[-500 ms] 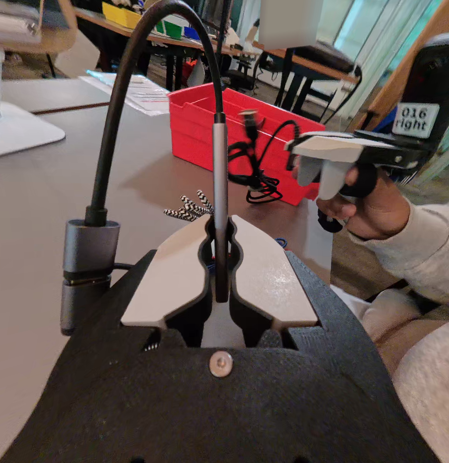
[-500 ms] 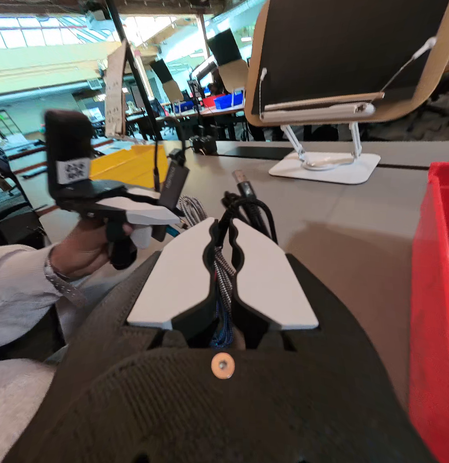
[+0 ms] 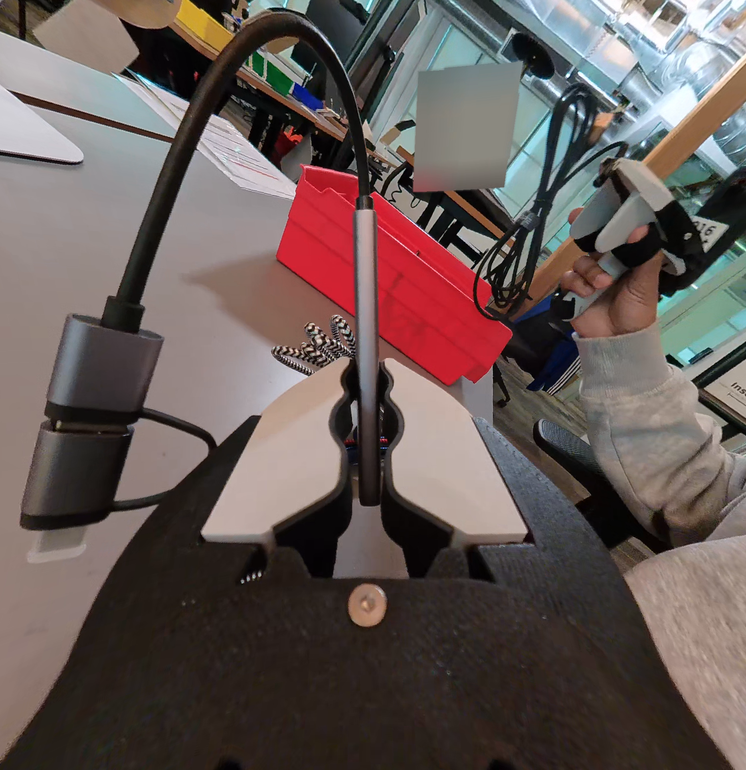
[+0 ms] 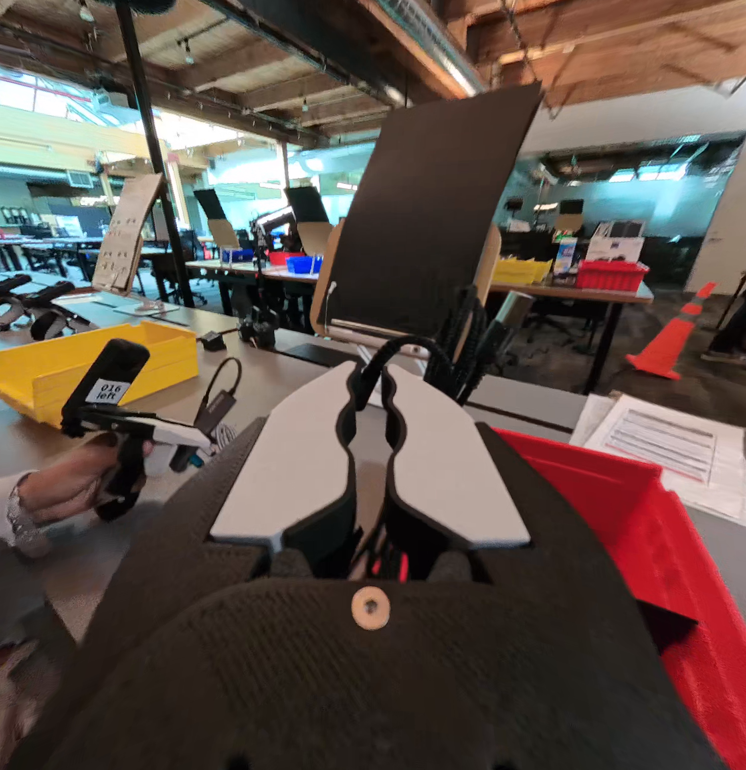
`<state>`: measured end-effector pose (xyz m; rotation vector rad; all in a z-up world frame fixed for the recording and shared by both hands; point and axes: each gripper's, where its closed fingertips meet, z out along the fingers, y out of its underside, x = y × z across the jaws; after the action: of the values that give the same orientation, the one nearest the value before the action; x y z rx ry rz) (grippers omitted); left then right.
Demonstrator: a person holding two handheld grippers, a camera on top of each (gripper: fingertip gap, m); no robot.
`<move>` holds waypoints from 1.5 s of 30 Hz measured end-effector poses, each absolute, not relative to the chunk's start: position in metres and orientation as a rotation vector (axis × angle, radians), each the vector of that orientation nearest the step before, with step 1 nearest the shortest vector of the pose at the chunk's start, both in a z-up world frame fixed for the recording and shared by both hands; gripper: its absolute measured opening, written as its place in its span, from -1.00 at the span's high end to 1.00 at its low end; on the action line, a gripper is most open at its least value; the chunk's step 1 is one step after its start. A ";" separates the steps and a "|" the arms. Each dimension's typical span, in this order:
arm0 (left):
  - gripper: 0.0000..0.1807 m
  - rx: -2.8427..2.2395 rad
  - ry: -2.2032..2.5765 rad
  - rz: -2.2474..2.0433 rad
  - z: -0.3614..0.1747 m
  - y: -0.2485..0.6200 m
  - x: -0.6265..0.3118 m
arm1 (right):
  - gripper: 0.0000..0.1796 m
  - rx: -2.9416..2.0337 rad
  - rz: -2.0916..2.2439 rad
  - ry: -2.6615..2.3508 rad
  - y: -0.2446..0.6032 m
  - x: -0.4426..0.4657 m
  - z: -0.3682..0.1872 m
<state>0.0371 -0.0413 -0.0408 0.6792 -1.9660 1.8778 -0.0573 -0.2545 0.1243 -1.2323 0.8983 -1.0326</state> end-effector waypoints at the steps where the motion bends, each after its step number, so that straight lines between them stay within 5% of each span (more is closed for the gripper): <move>1: 0.89 0.677 -1.963 1.873 -0.041 -0.042 0.037 | 0.90 -1.237 -1.020 0.910 -0.266 -0.058 0.123; 13: 0.89 0.677 -1.950 1.842 -0.044 -0.045 0.033 | 0.90 -1.204 -1.037 0.876 -0.315 -0.070 0.135; 27: 0.89 0.668 -1.951 1.820 -0.046 -0.047 0.031 | 0.79 -1.730 -0.047 1.396 -0.303 -0.079 -0.060; 38: 0.89 0.678 -1.925 1.812 -0.047 -0.047 0.031 | 0.75 -1.530 -0.350 1.328 -0.306 -0.071 0.021; 45: 0.89 0.658 -1.895 1.804 -0.046 -0.049 0.027 | 0.75 -1.364 -0.381 0.946 -0.162 -0.041 0.064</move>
<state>0.0270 -0.0494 -0.0456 0.6576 -1.8949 1.8039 -0.0407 -0.1622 0.0643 -1.3641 0.9458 -0.3811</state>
